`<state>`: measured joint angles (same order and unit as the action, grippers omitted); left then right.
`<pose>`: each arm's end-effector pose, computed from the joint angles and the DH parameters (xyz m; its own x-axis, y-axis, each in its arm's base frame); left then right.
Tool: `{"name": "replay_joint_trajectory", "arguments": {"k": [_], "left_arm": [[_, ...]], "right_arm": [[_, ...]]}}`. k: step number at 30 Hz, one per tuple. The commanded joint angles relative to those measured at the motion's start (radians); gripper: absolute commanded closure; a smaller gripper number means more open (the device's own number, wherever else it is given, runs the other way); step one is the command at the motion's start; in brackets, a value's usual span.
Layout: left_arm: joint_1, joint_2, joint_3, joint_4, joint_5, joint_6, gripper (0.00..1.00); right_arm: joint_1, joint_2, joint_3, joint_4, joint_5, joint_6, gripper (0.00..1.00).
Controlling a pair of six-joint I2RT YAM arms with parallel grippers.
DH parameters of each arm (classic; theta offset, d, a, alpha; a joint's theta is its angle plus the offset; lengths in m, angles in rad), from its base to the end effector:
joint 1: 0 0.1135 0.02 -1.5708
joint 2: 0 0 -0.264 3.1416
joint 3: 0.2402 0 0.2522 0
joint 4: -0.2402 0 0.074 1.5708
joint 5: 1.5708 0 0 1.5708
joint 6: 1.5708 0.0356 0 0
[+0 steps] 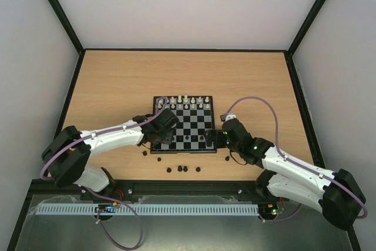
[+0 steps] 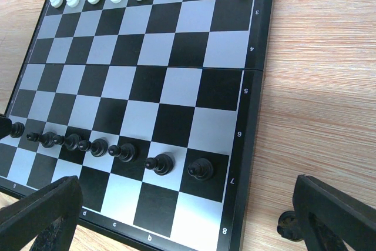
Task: Set up the chess pieces on the board
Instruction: Place the chess piece on the chessboard.
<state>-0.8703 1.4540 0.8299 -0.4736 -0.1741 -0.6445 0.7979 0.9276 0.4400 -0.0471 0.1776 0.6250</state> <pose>0.1805 -0.2046 0.1842 -0.8805 0.1264 -0.4569 0.2165 0.9646 -0.1505 0.1441 0.1388 0.2074 -0.6387 0.1699 -0.7504 -0.2772 0.8590 0.4304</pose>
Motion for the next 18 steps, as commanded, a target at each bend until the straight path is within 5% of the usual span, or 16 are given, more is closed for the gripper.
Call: {"name": "replay_joint_trajectory", "arguments": {"k": [1,18], "left_arm": [[-0.006,0.018,-0.019,0.016,0.005,-0.011,0.93],[-0.006,0.038,-0.032,0.033,0.008,-0.016,0.92]], "right_arm": [[-0.003,-0.007,-0.01,-0.026,0.014,-0.004,0.01],[-0.002,-0.012,-0.011,-0.028,0.01,-0.003,0.01]]}}
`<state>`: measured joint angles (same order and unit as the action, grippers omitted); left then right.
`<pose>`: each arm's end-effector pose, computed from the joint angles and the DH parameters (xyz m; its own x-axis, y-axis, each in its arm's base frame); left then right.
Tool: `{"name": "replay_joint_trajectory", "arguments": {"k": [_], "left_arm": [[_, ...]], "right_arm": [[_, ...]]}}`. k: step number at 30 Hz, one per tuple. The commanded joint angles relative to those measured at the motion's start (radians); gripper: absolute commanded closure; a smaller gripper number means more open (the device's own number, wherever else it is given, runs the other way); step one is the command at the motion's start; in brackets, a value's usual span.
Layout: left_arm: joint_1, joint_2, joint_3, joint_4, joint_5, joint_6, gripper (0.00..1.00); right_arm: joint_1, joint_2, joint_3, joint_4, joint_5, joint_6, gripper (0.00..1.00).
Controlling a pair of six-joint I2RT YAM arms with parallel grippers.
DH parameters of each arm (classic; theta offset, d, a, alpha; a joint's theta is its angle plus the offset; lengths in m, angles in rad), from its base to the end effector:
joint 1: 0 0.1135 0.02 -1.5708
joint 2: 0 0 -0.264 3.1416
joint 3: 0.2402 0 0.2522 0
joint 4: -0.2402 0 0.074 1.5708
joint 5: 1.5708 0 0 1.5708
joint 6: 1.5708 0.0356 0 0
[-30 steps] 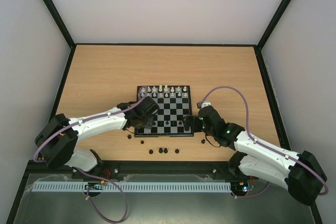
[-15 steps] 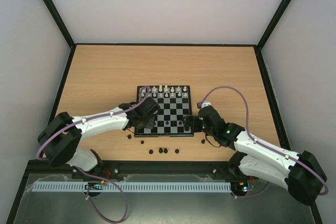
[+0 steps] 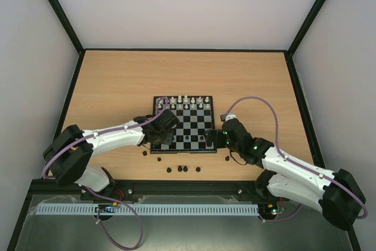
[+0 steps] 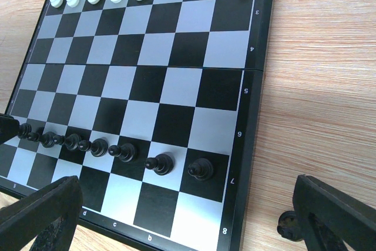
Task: Set up the chess pieces on the board
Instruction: Place the chess piece on the chessboard.
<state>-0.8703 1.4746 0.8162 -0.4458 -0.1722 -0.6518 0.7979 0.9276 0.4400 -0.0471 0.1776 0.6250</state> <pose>0.1814 -0.2057 0.1764 -0.8844 0.1218 -0.4505 0.2101 0.9659 -0.1512 0.1441 0.1388 0.2074 -0.6387 0.1699 -0.7504 -0.2772 0.8590 0.4304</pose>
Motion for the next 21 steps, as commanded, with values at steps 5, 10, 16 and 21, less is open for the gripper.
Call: {"name": "replay_joint_trajectory", "arguments": {"k": [5,10,16,21], "left_arm": [[-0.005,0.02,-0.022,0.006,0.006,-0.01,0.9],[-0.004,0.018,-0.028,0.005,0.007,-0.012,0.9],[-0.006,0.016,-0.03,0.005,0.007,-0.016,0.84],[-0.007,0.004,-0.027,0.0,0.004,-0.018,0.74]], "right_arm": [[-0.002,-0.01,-0.012,-0.027,0.009,-0.003,0.01],[-0.002,-0.01,-0.013,-0.027,0.008,-0.003,0.01],[-0.002,-0.01,-0.012,-0.025,0.007,-0.002,0.01],[-0.003,-0.008,-0.013,-0.025,0.006,-0.003,0.01]]}}
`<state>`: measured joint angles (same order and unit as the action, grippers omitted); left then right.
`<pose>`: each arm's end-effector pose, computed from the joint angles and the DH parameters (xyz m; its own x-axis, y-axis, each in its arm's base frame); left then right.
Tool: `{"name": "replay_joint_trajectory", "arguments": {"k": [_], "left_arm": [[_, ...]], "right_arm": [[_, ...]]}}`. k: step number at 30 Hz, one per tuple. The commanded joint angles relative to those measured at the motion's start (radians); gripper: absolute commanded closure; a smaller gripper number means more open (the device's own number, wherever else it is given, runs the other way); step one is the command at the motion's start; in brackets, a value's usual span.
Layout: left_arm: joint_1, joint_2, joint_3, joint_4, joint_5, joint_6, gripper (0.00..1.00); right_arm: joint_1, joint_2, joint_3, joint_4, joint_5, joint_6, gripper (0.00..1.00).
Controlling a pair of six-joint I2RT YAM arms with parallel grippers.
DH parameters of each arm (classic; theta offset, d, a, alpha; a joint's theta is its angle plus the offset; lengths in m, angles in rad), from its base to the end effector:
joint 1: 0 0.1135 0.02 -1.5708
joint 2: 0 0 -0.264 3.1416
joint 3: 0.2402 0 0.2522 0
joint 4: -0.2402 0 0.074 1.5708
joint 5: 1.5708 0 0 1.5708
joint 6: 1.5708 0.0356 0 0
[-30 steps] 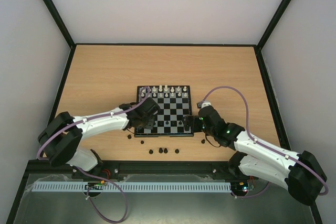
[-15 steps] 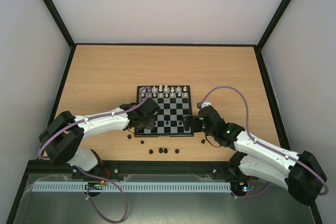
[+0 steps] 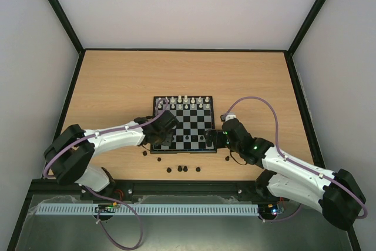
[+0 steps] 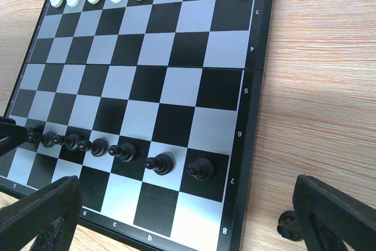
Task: Set up the chess pieces on the board
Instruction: Place the chess piece on the chessboard.
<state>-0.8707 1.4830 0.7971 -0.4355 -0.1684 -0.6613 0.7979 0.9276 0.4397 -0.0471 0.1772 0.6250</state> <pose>0.1797 -0.2040 0.1695 -0.8922 0.1194 -0.4356 0.2016 0.9683 -0.1477 0.1441 0.1388 0.2073 -0.6390 0.1697 -0.7502 -0.2773 0.8590 0.4305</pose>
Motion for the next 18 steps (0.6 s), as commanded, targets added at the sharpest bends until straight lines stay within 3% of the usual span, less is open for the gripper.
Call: {"name": "replay_joint_trajectory", "arguments": {"k": [1,9,18], "left_arm": [[-0.007,-0.009,-0.005,-0.013,-0.003,-0.01,0.73],[-0.012,-0.104,0.037,-0.063,-0.045,-0.021,0.52],[0.001,-0.228,0.063,-0.174,-0.138,-0.043,0.17]], "right_arm": [[-0.003,-0.009,-0.013,-0.025,0.005,-0.003,0.01],[-0.002,-0.007,-0.012,-0.024,0.004,-0.005,0.01],[-0.003,-0.003,-0.014,-0.02,0.004,-0.004,0.01]]}}
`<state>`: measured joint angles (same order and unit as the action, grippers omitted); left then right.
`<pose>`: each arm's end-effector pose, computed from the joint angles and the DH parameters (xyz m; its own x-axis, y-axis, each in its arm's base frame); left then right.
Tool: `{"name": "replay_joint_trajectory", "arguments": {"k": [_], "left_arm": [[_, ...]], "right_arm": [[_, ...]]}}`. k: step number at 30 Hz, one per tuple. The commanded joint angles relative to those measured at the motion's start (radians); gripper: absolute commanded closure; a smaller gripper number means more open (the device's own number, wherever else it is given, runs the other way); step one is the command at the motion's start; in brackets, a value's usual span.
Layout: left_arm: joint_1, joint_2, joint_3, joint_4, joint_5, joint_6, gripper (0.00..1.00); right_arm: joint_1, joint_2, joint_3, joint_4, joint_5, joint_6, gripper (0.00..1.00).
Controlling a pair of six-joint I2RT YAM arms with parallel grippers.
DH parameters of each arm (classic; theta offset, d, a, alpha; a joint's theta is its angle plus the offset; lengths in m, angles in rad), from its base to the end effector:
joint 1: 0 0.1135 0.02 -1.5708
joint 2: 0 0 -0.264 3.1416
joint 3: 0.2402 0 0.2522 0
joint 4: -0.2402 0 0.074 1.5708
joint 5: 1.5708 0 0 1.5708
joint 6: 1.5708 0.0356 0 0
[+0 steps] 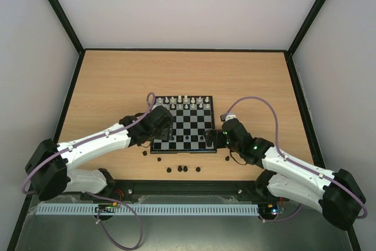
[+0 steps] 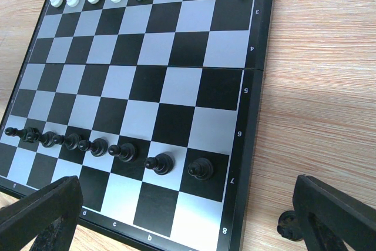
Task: Set up the chess pieces on the board
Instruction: Place the chess piece on the chessboard, then pick up the chess piece at the center of the board.
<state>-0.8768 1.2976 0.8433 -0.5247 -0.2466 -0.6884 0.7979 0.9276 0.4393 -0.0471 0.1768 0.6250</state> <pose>0.1703 -0.1910 0.2241 -0.8282 0.0321 -0.5595 0.1712 0.9651 -0.1980 0.1441 0.1388 0.2072 -0.6394 0.1693 -0.7500 -0.2774 0.8589 0.4305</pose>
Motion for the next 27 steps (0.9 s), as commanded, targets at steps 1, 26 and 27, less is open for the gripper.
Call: {"name": "replay_joint_trajectory", "arguments": {"k": [1,26,27], "left_arm": [[0.014,-0.052,0.013,-0.092,-0.061,-0.022,0.12],[0.032,-0.2,-0.072,-0.119,0.105,-0.069,0.01],[0.025,-0.202,-0.065,-0.144,0.102,-0.075,0.01]], "right_arm": [[-0.002,-0.003,-0.014,-0.02,0.003,-0.005,0.01],[-0.003,0.095,0.03,-0.014,-0.03,-0.01,0.01],[-0.003,0.096,0.03,-0.012,-0.028,-0.011,0.01]]}}
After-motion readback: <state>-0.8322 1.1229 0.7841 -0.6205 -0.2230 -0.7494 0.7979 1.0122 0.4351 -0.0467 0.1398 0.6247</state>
